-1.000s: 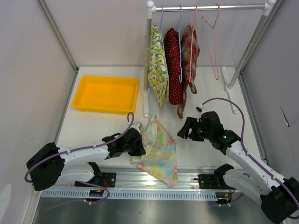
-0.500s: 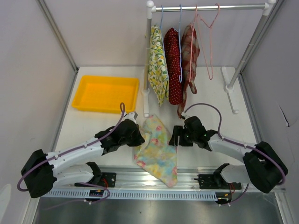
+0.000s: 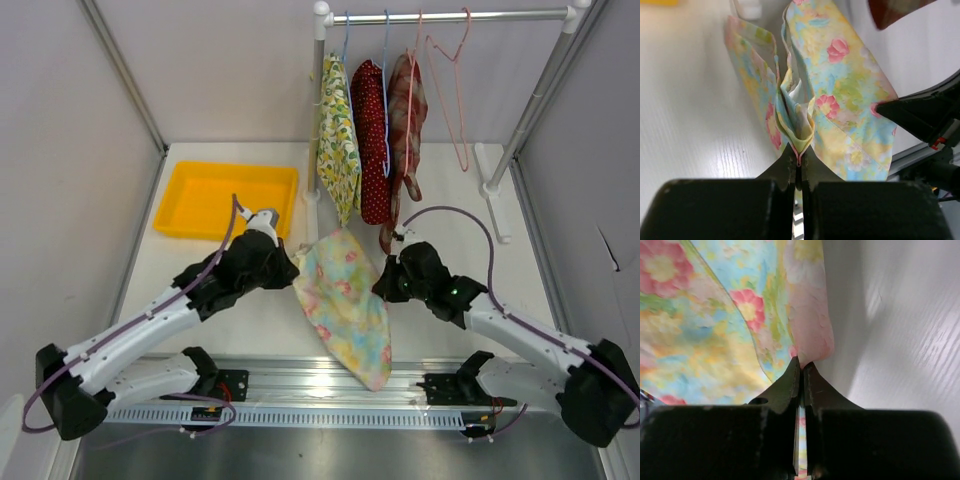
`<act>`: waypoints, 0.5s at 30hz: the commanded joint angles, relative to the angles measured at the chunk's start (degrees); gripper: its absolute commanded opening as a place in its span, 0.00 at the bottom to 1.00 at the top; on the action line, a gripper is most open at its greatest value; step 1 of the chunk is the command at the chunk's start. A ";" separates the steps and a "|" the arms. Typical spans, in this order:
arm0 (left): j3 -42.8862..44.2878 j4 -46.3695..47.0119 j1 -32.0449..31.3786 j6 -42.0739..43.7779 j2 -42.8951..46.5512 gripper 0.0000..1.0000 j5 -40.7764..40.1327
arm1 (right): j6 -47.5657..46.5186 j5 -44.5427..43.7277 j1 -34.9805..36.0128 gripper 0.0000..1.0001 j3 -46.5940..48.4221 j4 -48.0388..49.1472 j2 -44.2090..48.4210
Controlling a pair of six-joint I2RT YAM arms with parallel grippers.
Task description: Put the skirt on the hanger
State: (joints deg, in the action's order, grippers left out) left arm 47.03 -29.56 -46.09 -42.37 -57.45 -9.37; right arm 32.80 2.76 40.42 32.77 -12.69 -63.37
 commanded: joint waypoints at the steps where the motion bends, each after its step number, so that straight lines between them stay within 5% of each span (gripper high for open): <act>1: 6.83 -4.97 0.65 3.34 4.71 0.00 -3.55 | -1.94 -6.89 2.28 0.01 8.26 -8.48 6.59; 8: 18.24 -13.58 0.65 5.71 11.30 0.00 -8.56 | -1.95 -14.44 11.86 0.00 19.51 -16.92 10.20; 15: 32.49 -20.09 0.65 8.35 10.70 0.00 -10.76 | 4.36 -32.01 23.90 0.00 28.48 -24.82 8.80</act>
State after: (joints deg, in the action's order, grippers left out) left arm 73.03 -46.76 -45.91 -36.84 -46.37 -17.76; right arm 33.10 -17.74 60.93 56.82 -31.88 -54.11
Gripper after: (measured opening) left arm 0.024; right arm 0.033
